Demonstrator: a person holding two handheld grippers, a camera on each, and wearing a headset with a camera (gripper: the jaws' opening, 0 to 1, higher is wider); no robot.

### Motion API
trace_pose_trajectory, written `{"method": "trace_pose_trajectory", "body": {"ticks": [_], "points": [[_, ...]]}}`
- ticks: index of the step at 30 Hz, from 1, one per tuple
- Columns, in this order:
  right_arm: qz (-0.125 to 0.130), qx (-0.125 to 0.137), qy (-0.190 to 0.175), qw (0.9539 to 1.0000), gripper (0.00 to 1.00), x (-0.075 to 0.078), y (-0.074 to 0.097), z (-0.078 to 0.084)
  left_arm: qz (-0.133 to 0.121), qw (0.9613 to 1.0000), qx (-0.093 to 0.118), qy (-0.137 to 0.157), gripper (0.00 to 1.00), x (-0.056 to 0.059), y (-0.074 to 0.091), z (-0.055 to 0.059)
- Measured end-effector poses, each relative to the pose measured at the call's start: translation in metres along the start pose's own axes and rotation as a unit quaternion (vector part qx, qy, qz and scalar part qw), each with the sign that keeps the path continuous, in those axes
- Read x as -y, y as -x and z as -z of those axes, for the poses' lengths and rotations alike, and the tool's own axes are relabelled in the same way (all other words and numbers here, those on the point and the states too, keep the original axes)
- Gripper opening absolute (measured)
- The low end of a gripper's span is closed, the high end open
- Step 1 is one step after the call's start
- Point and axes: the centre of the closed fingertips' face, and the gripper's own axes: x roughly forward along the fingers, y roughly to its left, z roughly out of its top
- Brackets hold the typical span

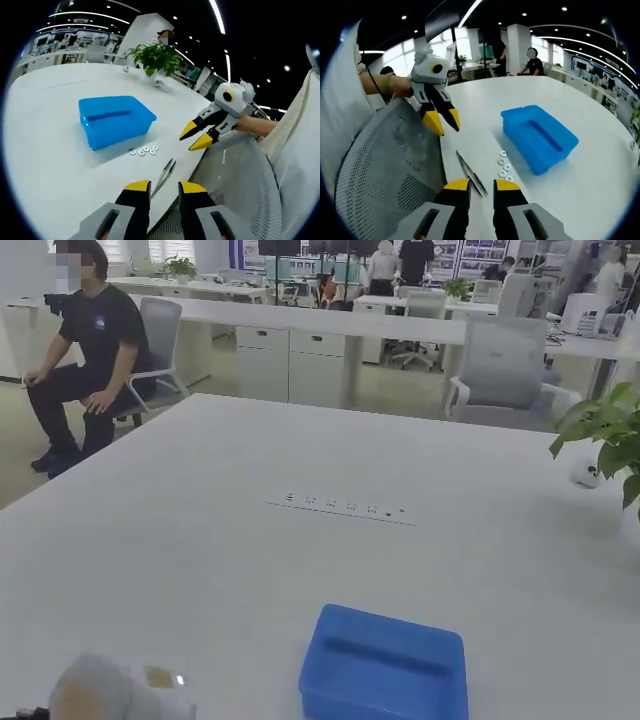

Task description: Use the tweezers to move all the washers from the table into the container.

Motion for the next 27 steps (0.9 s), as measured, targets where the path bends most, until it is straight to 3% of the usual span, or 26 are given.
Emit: {"method": "trace_pose_trajectory", "body": {"ticks": [1, 4, 9, 12, 15, 17, 19, 22, 25, 27], "points": [[-0.006, -0.005, 0.001, 1.0, 0.14, -0.002, -0.003, 0.001, 0.003, 0.9999, -0.009, -0.011, 0.17, 0.0, -0.002, 0.002], [-0.02, -0.025, 0.017, 0.9993, 0.13, -0.008, -0.01, 0.007, -0.005, 0.9965, -0.066, -0.052, 0.16, -0.008, -0.007, 0.019], [-0.034, -0.079, 0.07, 0.9938, 0.13, -0.014, -0.018, 0.021, -0.015, 0.9919, -0.101, -0.075, 0.14, -0.012, -0.014, 0.025], [-0.032, -0.097, 0.086, 0.991, 0.12, -0.012, -0.019, 0.024, -0.022, 0.9828, -0.141, -0.117, 0.14, -0.016, -0.016, 0.032], [-0.03, -0.103, 0.09, 0.9902, 0.12, -0.009, -0.019, 0.022, -0.021, 0.9757, -0.166, -0.141, 0.14, -0.016, -0.02, 0.035], [-0.032, -0.106, 0.088, 0.99, 0.12, -0.009, -0.021, 0.021, -0.023, 0.9734, -0.173, -0.148, 0.14, -0.016, -0.024, 0.035], [-0.034, -0.11, 0.089, 0.9893, 0.13, -0.009, -0.023, 0.021, -0.032, 0.9624, -0.195, -0.186, 0.12, -0.02, -0.025, 0.038], [-0.034, -0.118, 0.093, 0.9881, 0.14, -0.007, -0.027, 0.02, -0.032, 0.9532, -0.213, -0.212, 0.09, -0.021, -0.03, 0.042], [-0.036, -0.124, 0.095, 0.987, 0.16, -0.009, -0.031, 0.021, -0.032, 0.9565, -0.207, -0.203, 0.09, -0.022, -0.035, 0.04], [-0.035, -0.133, 0.107, 0.9847, 0.17, -0.011, -0.034, 0.023, -0.027, 0.9549, -0.206, -0.213, 0.08, -0.021, -0.037, 0.039]]}}
